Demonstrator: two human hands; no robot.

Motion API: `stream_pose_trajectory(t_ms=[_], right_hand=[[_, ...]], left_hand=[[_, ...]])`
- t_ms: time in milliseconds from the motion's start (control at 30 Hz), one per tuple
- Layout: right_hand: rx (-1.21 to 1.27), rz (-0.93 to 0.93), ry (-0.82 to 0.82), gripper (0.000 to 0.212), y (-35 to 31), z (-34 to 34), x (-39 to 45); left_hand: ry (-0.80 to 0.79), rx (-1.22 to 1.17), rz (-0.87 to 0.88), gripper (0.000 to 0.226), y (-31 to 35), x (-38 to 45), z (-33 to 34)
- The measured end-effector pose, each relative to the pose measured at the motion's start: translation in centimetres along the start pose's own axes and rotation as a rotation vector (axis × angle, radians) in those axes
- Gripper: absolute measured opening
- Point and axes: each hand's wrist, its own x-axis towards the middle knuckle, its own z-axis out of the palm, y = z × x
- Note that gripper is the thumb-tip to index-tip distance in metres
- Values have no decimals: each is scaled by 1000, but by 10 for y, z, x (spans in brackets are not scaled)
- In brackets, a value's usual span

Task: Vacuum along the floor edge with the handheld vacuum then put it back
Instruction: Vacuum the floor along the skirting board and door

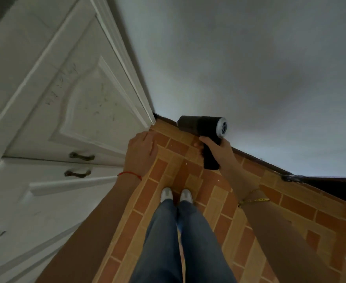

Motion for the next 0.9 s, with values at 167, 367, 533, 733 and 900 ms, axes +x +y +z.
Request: stream_pose_trajectory(t_ms=[167, 367, 533, 733, 900], right_hand=[[-98, -6, 17, 11, 73, 7, 95], [-184, -81, 11, 20, 176, 15, 220], [-294, -112, 35, 39, 273, 24, 339], [-428, -175, 26, 38, 363, 35, 448], [-568, -302, 24, 29, 416, 45, 515]], left_hand=[[-44, 23, -26, 33, -66, 19, 96], [-35, 68, -34, 39, -156, 41, 218], [-41, 85, -21, 34, -237, 58, 329], [-40, 180, 13, 33, -328, 72, 449], [-65, 283, 6, 34, -384, 71, 526]])
